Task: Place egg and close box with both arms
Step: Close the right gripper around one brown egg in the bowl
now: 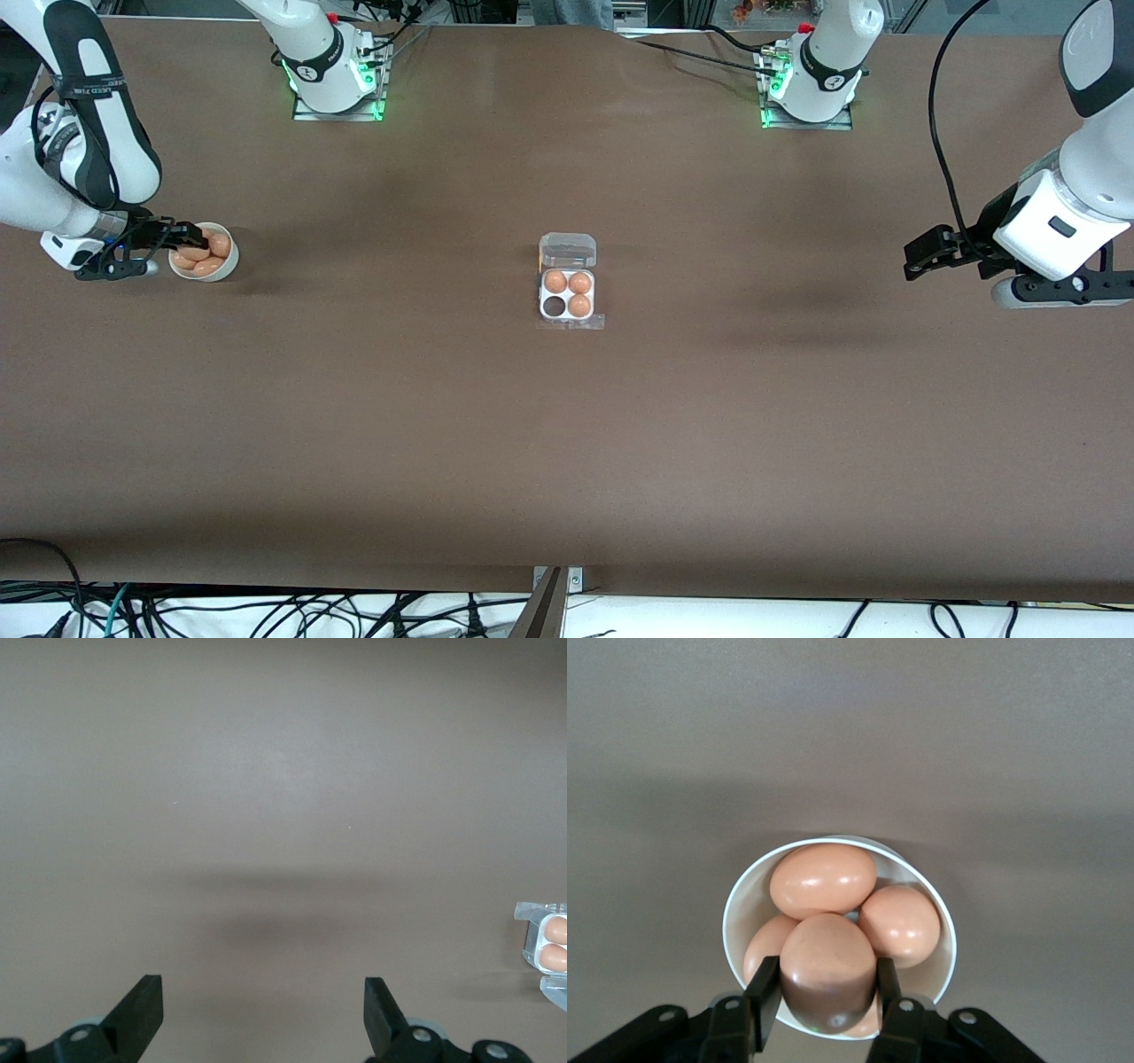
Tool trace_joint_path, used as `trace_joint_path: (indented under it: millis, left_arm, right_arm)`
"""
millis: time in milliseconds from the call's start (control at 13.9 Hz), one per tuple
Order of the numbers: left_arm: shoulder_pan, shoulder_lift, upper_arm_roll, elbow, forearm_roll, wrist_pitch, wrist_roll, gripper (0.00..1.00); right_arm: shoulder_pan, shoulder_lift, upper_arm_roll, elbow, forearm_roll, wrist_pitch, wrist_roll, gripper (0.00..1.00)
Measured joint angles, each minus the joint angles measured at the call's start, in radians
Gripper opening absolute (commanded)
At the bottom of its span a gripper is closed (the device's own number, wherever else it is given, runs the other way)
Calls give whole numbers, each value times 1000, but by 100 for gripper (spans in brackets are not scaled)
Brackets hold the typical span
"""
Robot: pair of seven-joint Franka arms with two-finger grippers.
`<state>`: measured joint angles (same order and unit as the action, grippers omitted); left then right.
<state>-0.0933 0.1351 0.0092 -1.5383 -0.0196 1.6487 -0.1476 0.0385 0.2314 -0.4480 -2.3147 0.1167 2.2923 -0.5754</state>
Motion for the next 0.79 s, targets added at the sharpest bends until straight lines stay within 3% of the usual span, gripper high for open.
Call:
trace_joint_path:
  millis: [792]
  left_arm:
    - [0,0,0,0,0,0,0,100]
  right_arm:
    - [16,0,8,144,6,-177,1,40]
